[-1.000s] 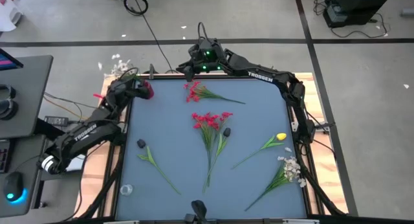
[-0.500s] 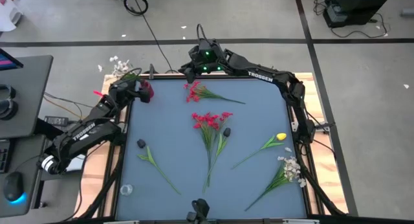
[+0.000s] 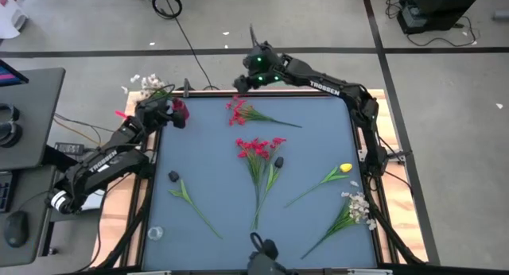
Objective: Sort flowers into vase by color
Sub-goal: Put the yellow flower into the red vase
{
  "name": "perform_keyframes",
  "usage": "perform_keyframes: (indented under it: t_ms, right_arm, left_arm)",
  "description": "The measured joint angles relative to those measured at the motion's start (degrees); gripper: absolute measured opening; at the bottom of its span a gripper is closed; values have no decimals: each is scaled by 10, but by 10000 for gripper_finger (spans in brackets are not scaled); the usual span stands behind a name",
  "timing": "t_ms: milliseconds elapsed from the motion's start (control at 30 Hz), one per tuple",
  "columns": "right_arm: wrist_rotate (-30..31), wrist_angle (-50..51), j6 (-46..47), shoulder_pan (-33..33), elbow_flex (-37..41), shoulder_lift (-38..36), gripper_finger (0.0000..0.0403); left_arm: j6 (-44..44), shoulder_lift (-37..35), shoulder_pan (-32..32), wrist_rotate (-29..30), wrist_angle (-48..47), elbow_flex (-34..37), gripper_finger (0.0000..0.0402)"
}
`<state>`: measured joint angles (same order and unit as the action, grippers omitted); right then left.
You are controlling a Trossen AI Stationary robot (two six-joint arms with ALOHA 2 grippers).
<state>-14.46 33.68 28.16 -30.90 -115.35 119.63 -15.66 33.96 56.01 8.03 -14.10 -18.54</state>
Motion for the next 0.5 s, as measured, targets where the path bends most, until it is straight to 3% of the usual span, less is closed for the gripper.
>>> perform_keyframes:
  t_ms: [200, 333, 500]
  right_arm:
    - [28, 67, -26, -2, 0, 1, 145]
    - [7, 80, -10, -8, 0, 1, 145]
    - [-17, 164, -16, -16, 0, 1, 145]
  left_arm:
    - [-3, 9, 0, 0, -51, -44, 338]
    - [-12, 13, 0, 0, -119, -87, 345]
    - [-37, 13, -3, -5, -245, -148, 346]
